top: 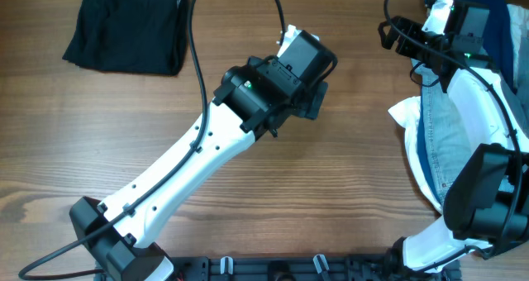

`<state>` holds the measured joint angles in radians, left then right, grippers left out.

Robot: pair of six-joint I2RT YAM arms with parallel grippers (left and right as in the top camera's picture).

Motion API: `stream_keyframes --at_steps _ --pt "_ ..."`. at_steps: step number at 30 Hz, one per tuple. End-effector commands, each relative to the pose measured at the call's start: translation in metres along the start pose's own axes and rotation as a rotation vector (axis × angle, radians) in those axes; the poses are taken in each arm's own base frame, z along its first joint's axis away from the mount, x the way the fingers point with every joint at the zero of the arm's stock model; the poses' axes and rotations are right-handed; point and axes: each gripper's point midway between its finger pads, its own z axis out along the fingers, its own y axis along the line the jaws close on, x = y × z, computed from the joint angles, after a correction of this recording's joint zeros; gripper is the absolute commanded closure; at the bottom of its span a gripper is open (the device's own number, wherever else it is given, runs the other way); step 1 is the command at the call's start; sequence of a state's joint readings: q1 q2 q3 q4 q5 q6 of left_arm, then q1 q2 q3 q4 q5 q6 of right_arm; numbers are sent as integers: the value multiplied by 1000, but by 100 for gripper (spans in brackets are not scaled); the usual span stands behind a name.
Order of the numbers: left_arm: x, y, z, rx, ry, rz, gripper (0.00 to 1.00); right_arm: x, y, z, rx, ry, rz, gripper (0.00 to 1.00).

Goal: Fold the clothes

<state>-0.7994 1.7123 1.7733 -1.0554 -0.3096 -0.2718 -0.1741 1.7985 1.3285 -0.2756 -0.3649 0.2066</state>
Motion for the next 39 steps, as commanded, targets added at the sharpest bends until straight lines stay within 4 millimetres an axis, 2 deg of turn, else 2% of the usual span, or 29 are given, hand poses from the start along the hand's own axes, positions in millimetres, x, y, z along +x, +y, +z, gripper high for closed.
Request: stream_keyframes --at_steps 1,6,7,11,15,18,21,25,33,39 --pt "-14 13 -12 -21 -65 -87 0 2 -5 2 13 3 -11 0" --pt "-39 35 -19 -73 -168 -138 0 2 -5 2 13 3 -11 0" --pt "-49 44 -21 -72 -204 -172 0 2 -5 2 13 3 -12 0" --pt "-71 68 -29 -2 -274 -199 0 2 -4 2 13 4 -11 0" --pt "-81 85 -36 101 -334 -118 0 2 -5 2 13 3 -12 0" --pt "-78 95 -41 161 -382 -46 0 2 -4 2 13 4 -11 0" --pt "-62 104 -42 179 -412 -9 0 2 -4 2 13 4 -11 0" --pt "-26 115 -39 165 -454 -25 0 2 -4 2 13 4 -11 0" --pt "61 124 -35 229 -604 -54 0 2 -4 2 13 4 -12 0" --pt "117 146 -36 193 -691 -190 0 2 -5 2 13 3 -11 0"
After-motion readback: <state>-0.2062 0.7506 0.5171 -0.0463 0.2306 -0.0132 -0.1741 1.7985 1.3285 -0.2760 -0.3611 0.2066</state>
